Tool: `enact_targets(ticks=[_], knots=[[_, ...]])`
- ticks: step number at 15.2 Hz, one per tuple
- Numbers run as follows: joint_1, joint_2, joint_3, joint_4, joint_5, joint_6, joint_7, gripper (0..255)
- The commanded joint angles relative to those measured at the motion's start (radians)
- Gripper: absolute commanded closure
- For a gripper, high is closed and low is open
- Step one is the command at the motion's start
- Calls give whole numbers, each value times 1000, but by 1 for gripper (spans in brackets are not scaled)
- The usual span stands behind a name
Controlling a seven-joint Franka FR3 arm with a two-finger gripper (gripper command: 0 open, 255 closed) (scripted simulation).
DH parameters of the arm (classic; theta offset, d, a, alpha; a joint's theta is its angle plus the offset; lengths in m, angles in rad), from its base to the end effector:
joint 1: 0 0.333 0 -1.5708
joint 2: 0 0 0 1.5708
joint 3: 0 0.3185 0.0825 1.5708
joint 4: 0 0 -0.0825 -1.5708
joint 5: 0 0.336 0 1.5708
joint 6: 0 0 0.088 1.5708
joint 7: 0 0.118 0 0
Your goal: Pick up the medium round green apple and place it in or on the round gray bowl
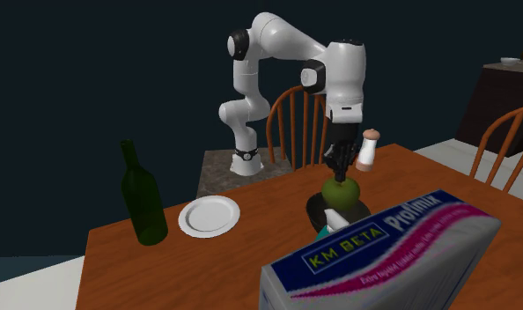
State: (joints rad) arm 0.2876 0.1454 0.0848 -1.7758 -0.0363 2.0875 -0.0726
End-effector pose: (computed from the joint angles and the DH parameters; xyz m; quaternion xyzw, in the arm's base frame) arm 0.5400 0.2059 0.4968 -0.9704 -0.2264 -0.0840 0.0022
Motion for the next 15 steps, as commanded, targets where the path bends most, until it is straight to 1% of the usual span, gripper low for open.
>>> enact_targets(ticks=[1,8,9,14,15], knots=[[0,-1,0,-12,0,12,1,255],[0,-1,0,-11,0,12,1,255],[0,-1,0,-11,0,12,1,0],[0,-1,0,-11,0,12,1,0],[0,-13,0,6,1,-18,0,0]])
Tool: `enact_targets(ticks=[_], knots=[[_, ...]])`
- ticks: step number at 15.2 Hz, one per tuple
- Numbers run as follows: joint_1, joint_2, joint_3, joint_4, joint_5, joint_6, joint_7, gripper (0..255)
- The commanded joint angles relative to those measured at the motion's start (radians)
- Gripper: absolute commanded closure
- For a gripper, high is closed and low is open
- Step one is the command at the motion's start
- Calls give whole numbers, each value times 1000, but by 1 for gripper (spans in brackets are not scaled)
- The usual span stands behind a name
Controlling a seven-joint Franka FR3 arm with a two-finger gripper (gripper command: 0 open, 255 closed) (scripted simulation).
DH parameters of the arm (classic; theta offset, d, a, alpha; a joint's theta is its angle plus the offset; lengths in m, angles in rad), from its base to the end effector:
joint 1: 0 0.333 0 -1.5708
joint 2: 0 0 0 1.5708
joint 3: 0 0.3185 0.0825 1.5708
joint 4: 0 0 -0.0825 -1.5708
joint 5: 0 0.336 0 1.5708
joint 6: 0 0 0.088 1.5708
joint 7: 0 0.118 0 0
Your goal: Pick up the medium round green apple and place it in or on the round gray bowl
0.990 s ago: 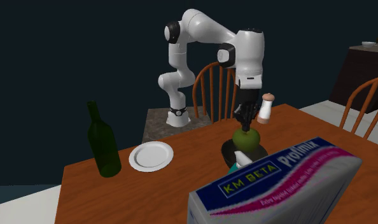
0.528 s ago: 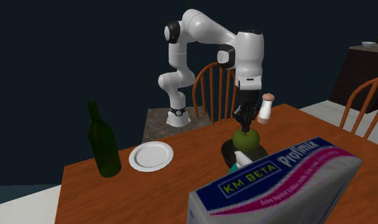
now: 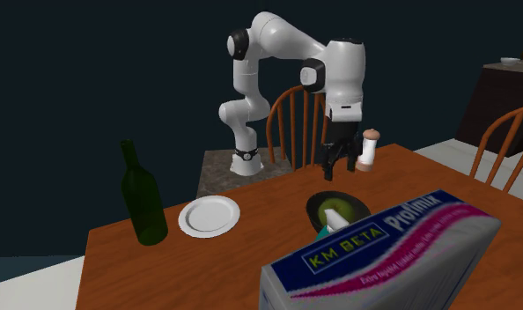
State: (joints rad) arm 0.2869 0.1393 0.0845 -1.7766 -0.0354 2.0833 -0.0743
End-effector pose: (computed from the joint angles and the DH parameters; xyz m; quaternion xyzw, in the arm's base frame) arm 0.5387 0.2050 0.4995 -0.9703 -0.2265 -0.0845 0.0022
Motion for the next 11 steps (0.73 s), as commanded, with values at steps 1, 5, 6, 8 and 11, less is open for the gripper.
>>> enact_targets(ticks=[1,5,6,8,11], knots=[[1,-18,1,25,2,-43,0,0],[1,-36,2,61,4,-97,-1,0],[1,-36,2,62,4,-97,-1,0],[1,-36,2,62,4,-97,-1,0],[1,-36,2,62,4,-97,-1,0]])
